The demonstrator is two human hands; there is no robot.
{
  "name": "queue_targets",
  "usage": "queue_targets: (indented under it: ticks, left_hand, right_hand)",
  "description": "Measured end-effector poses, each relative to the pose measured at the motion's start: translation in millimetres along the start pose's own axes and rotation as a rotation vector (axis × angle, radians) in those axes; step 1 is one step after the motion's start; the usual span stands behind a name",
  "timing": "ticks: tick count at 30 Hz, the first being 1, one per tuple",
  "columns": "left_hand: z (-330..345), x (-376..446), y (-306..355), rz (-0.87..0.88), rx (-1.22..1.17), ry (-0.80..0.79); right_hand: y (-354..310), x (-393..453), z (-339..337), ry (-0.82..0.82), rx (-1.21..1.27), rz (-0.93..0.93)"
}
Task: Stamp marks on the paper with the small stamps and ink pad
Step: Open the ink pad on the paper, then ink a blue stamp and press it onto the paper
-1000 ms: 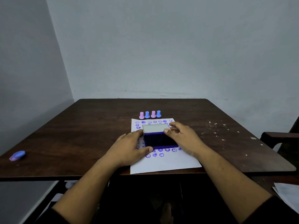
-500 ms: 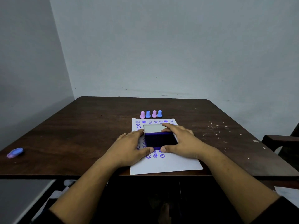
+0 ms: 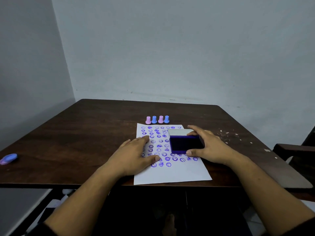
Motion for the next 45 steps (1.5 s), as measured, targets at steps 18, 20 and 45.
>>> queue_targets:
  ticks: [18, 20, 45]
  left_hand:
    - [2, 1, -1, 0.006, 0.021, -0.007]
    - [2, 0, -1, 0.008, 0.021, -0.012]
    - [4, 1, -3, 0.0, 0.016, -0.03]
  right_hand:
    - [60, -18, -30, -0.04, 0.054, 0.103]
    - [63, -19, -32, -0.038, 0.069, 0.114]
    - [-28, 98, -28, 0.109, -0.158, 0.103]
Point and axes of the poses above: each hand's wrist, its own x-axis towards the middle knuckle, its own z-axis out of the palm, y = z × x, the point moved 6 cm from there along x, towards the middle knuckle, and after that the axes turned 2 degrees about -z, right-handed, at the moved point
